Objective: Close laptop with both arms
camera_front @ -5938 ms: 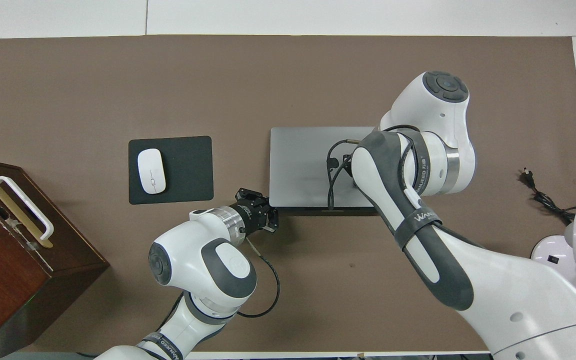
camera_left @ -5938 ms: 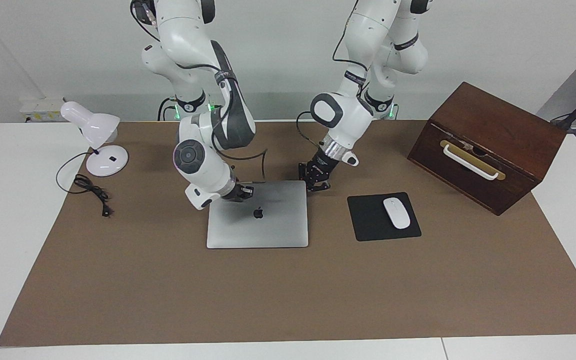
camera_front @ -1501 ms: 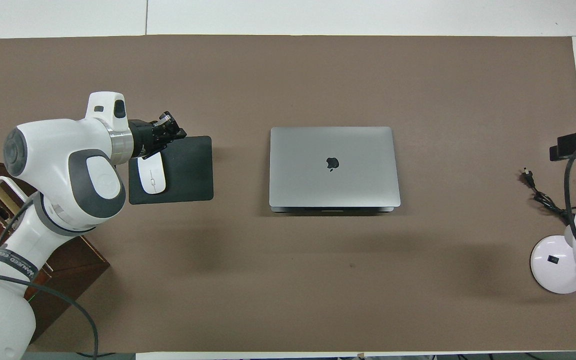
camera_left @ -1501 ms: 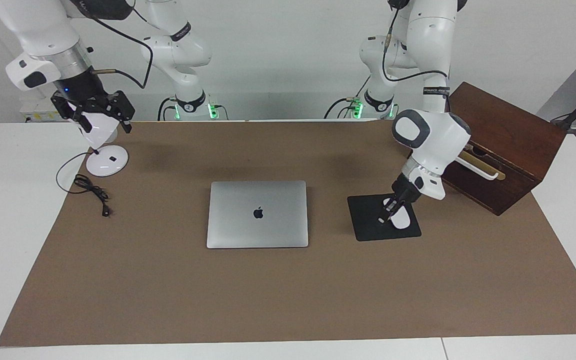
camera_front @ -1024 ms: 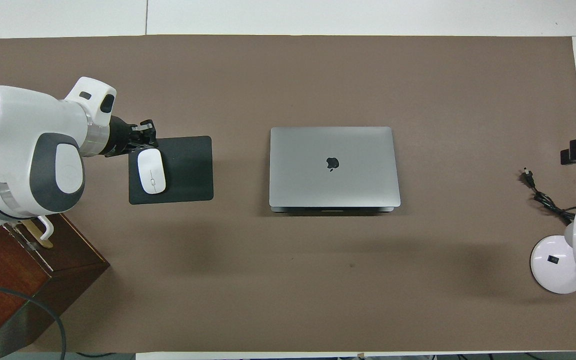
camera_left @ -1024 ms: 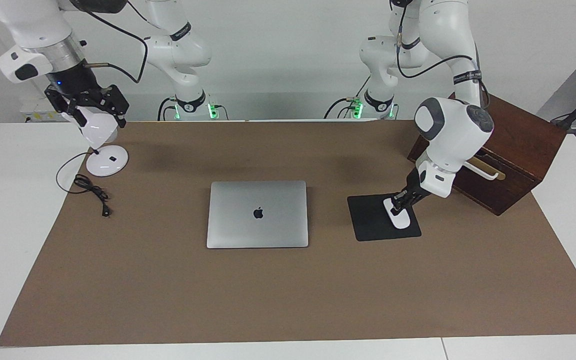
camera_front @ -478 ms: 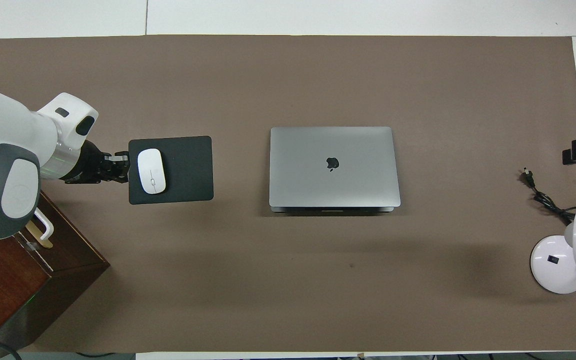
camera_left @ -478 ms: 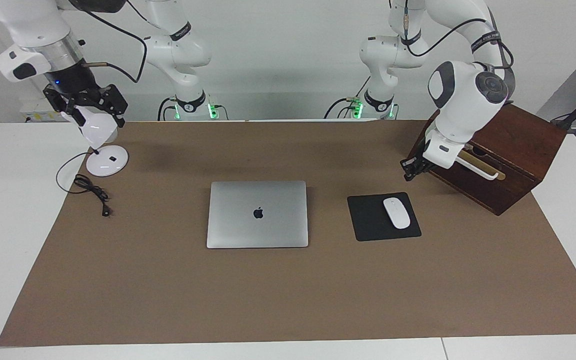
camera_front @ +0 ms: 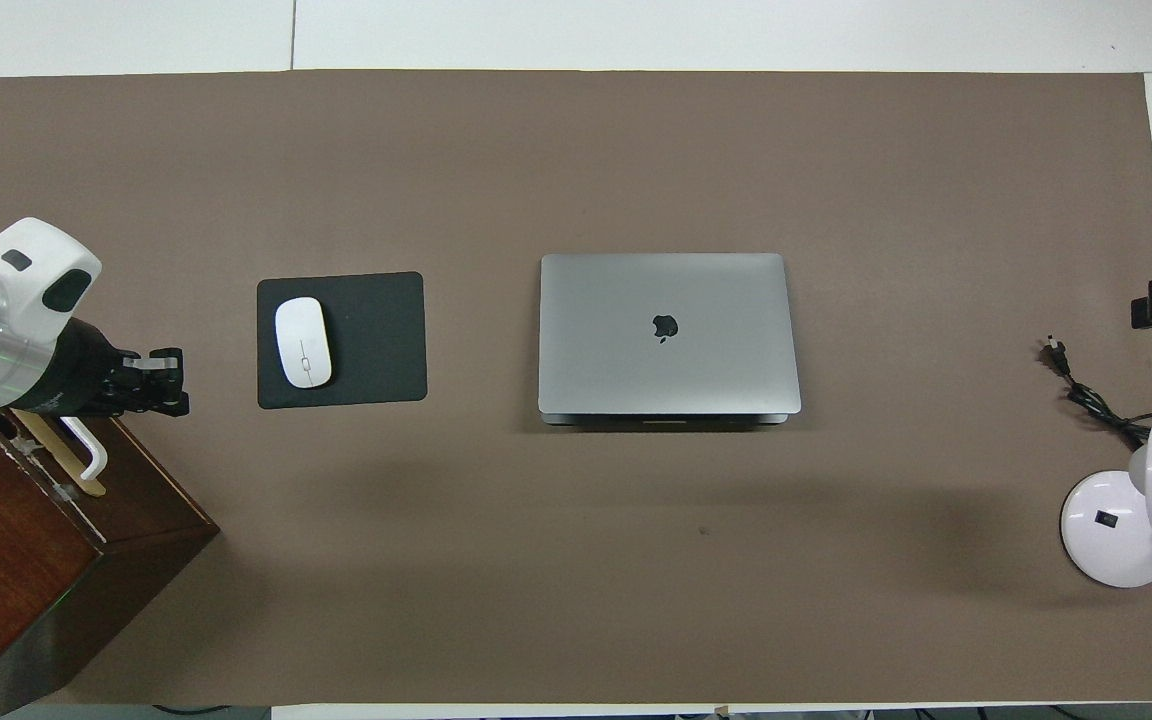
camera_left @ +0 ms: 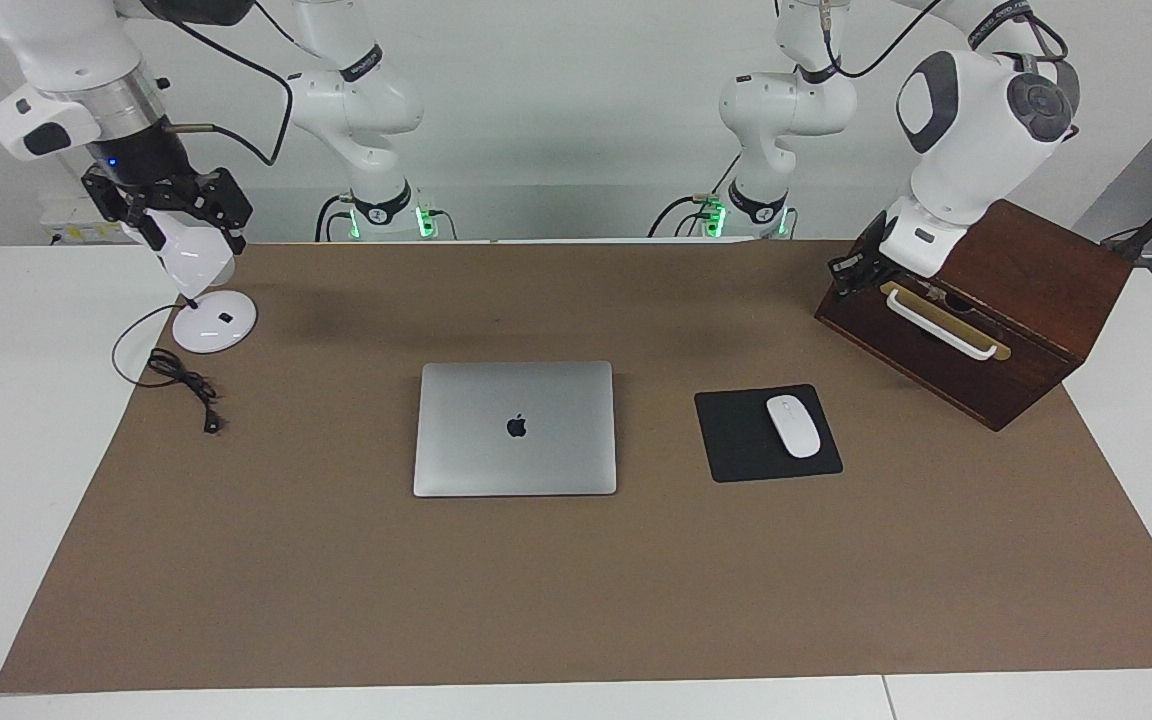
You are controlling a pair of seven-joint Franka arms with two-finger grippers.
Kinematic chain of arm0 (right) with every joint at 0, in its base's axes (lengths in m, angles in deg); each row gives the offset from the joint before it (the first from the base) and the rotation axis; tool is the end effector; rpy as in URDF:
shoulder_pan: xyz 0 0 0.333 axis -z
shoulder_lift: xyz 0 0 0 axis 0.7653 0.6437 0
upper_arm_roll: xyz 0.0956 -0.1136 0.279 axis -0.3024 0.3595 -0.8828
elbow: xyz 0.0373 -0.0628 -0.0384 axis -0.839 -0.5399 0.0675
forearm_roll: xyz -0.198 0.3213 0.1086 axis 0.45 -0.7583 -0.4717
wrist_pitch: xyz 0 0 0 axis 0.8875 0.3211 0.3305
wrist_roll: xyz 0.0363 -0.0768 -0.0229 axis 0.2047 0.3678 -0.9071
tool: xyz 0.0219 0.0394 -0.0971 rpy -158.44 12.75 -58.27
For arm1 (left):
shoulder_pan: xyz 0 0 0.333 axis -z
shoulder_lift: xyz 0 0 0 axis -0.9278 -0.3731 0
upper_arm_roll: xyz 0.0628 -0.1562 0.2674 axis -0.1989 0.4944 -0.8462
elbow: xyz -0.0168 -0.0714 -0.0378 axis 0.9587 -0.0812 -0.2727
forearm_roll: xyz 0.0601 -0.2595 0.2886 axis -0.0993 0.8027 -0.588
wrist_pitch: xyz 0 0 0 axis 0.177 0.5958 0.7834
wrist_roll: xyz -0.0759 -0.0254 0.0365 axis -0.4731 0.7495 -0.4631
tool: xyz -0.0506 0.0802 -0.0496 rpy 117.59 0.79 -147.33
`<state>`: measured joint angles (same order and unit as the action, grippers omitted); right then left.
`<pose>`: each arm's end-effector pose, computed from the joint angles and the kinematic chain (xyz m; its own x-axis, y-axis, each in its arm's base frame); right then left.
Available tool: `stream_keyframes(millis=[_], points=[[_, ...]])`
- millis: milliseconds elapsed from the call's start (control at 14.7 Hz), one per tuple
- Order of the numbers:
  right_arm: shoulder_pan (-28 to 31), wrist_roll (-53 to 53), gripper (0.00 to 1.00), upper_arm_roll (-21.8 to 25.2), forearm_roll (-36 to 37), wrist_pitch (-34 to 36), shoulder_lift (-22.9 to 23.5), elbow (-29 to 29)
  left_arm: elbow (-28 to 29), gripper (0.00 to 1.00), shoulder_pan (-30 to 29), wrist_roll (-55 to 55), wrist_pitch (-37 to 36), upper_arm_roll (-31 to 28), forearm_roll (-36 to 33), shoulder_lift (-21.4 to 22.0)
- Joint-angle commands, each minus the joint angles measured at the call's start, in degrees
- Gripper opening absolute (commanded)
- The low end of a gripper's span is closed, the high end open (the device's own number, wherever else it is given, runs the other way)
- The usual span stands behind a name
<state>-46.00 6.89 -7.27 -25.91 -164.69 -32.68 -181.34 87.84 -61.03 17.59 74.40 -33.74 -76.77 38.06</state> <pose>0.5246 -0.0465 0.6517 0.9956 -0.0901 0.0264 -0.0903 -0.9959 0.0072 0.5108 -0.0490 0.5119 0.9749 0.1388 -0.1741 0.1588 -0.9816 0.1062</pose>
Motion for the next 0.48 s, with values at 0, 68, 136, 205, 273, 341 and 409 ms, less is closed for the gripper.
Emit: stream_keyframes(millis=[0,68,136,205,273,341,409], points=[[1.3,-1.4,1.00,-1.0,1.2,0.9,-0.2,0.4,-1.3,0.39,-2.8,0.4,2.2,0.7,-0.9,-2.4],[1.3,-1.4,1.00,-1.1,1.2,1.0,-0.2,0.4,-3.3,0.48,-3.5,0.6,2.6,1.0,-0.9,-3.2],[1.2,-1.4,1.00,-1.1,1.2,1.0,-0.2,0.4,-3.8,0.54,-3.9,0.5,2.1,1.3,-0.9,-3.4],[1.2,-1.5,1.00,-1.1,1.0,1.0,-0.2,0.4,-3.6,0.94,-3.9,0.6,2.6,0.9,-1.0,-3.3],[1.2,-1.4,1.00,-1.1,0.7,1.0,-0.4,0.2,-3.6,1.00,-3.9,0.6,2.3,1.0,-1.0,-3.2],[1.2,-1.4,1.00,-1.0,0.7,1.1,-0.4,0.3,-3.6,1.00,-3.9,0.6,2.3,1.3,-1.1,-3.1],[1.2,-1.4,1.00,-1.0,0.7,1.1,-0.4,0.3,-3.6,1.00,-3.9,0.8,2.2,1.6,-1.3,-3.1]])
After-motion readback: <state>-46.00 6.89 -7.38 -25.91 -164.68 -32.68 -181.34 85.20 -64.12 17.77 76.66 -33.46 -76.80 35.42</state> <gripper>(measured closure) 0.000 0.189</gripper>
